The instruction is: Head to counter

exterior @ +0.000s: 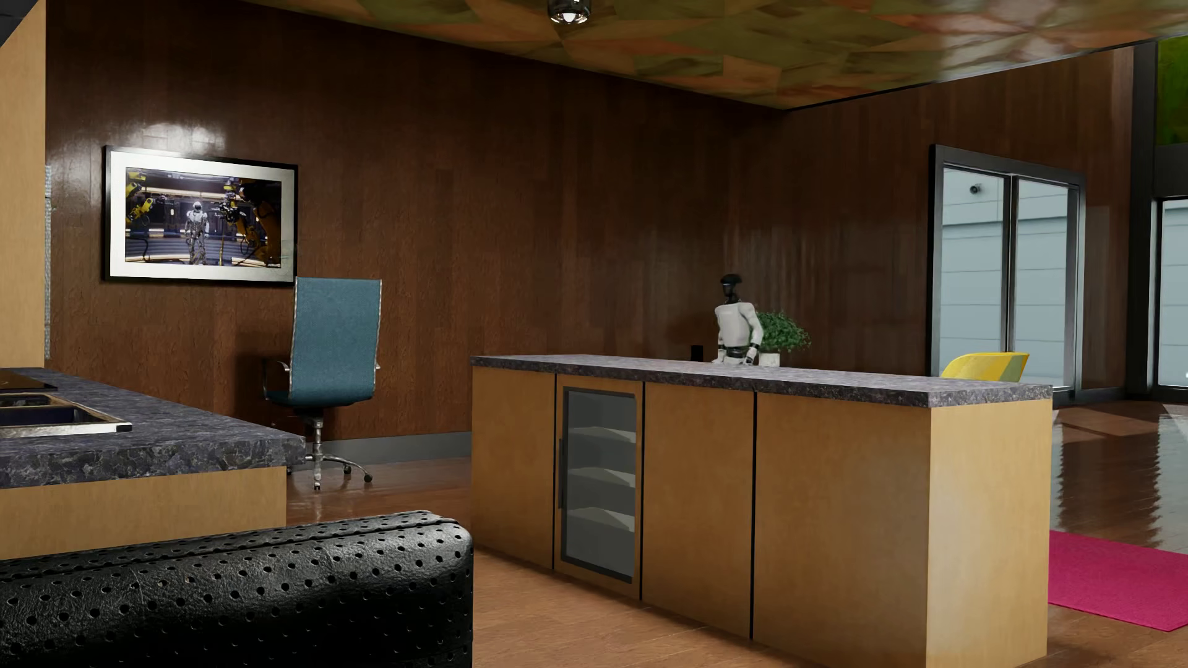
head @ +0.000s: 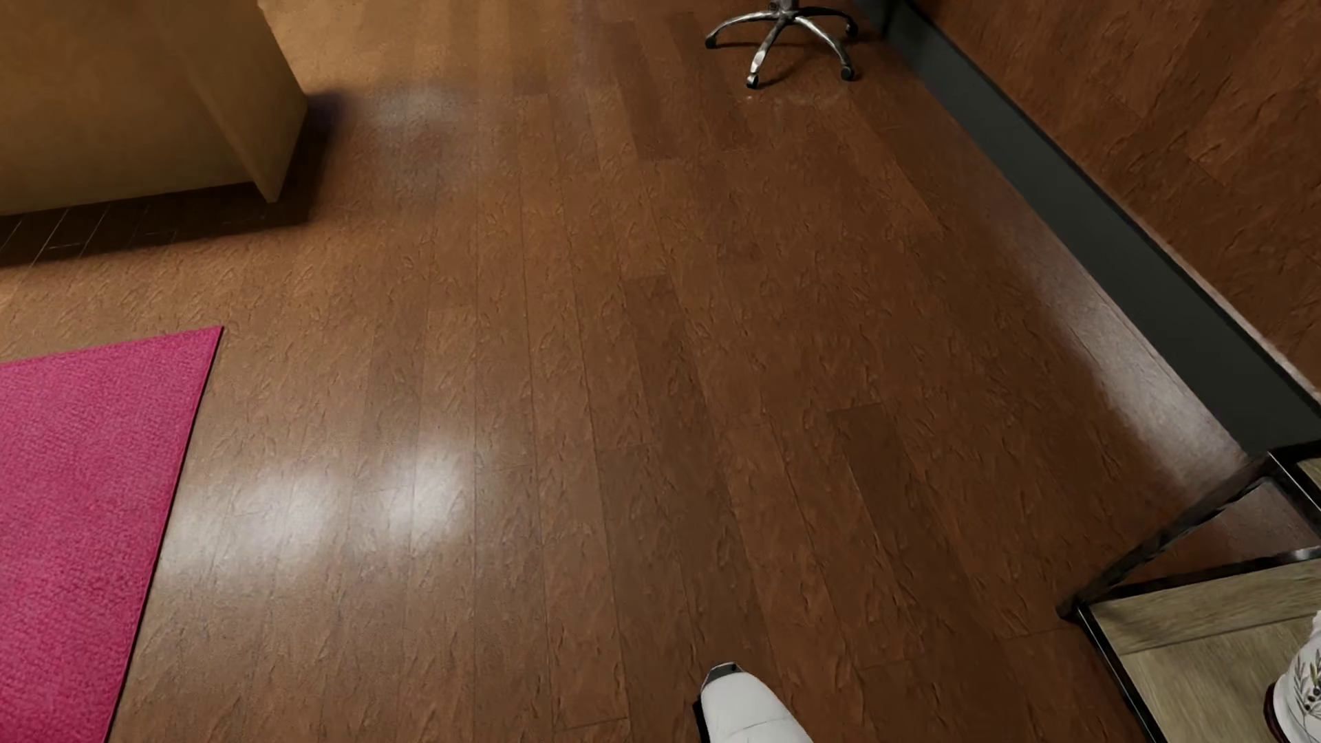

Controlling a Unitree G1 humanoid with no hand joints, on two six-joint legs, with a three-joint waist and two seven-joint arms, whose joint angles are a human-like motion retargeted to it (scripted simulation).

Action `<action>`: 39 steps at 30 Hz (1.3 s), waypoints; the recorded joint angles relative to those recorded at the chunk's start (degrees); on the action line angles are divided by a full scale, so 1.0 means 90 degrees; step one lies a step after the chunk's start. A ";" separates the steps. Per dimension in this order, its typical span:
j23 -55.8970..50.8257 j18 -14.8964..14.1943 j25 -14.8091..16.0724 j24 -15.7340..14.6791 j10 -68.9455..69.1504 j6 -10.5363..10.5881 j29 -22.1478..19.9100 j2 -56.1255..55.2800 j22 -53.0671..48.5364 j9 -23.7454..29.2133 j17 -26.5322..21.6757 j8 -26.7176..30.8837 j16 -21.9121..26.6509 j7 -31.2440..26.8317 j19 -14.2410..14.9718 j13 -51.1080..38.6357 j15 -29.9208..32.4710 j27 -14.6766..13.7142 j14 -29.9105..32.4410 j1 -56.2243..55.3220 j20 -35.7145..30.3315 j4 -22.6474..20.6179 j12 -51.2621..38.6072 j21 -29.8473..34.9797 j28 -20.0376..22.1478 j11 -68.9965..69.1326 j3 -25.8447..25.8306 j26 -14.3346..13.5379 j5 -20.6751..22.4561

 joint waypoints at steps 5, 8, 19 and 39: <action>0.0215 0.0000 0.0000 0.0000 0.4415 -0.0002 0.0000 0.2144 0.0585 -0.0073 0.0117 0.0000 -0.0090 0.0000 0.0000 -0.0368 -0.1056 0.0000 0.0308 -0.2661 -0.0306 0.0291 0.0540 -0.0269 0.0000 0.0065 0.1286 0.0000 0.0889; -0.0634 0.0000 0.0000 0.0000 0.2817 -0.0440 0.0000 0.4140 0.0723 0.0023 -0.0153 0.0000 -0.0019 0.0000 0.0000 -0.0656 -0.2513 0.0000 -0.0134 -0.3989 -0.0295 0.0104 0.0791 -0.0323 0.0000 -0.0926 0.2405 0.0000 0.0563; -0.0389 0.0000 0.0000 0.0000 0.1263 -0.0894 0.0000 0.4675 0.1425 -0.0168 0.0081 0.0000 -0.0180 0.0000 0.0000 -0.0729 -0.0221 0.0000 -0.0068 -0.4422 -0.0140 -0.0676 0.1050 -0.0961 0.0000 0.3813 0.3005 0.0000 -0.0715; -0.0725 0.0000 0.0000 0.0000 0.3028 0.0067 0.0000 0.4512 0.0889 -0.0066 -0.0244 0.0000 0.0149 0.0000 0.0000 -0.0488 -0.2802 0.0000 0.0093 -0.4241 -0.0142 -0.0110 0.1344 -0.1087 0.0000 -0.1236 0.2726 0.0000 0.0591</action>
